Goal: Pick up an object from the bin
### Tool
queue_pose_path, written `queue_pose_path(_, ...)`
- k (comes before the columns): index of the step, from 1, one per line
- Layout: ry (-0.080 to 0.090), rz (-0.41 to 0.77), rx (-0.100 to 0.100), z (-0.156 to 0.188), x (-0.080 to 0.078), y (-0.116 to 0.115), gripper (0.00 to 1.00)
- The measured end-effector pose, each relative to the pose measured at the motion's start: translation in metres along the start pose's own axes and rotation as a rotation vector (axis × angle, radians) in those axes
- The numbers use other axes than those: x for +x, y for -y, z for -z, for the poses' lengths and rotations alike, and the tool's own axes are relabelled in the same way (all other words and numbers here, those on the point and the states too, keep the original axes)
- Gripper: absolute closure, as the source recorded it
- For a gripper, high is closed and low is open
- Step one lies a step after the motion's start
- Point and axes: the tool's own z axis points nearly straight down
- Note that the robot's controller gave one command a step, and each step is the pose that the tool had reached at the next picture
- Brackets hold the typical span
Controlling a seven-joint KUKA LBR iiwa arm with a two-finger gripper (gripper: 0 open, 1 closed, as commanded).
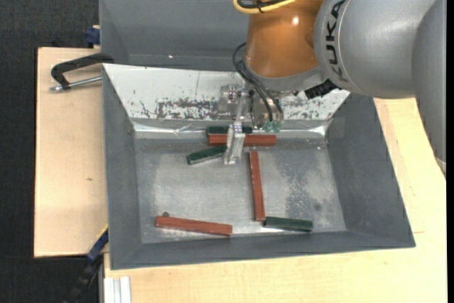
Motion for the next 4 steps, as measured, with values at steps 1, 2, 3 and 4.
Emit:
queue_pose_path(1,0.0,0.0,0.0,0.0,0.0,0.0,0.0)
queue_pose_path(2,0.007,-0.051,-0.001,-0.047,0.0,0.004,0.0)
queue_pose_path(3,-0.001,0.03,0.001,-0.098,0.009,0.002,0.0)
queue_pose_path(4,0.019,-0.11,-0.003,-0.108,-0.004,-0.003,1.0)
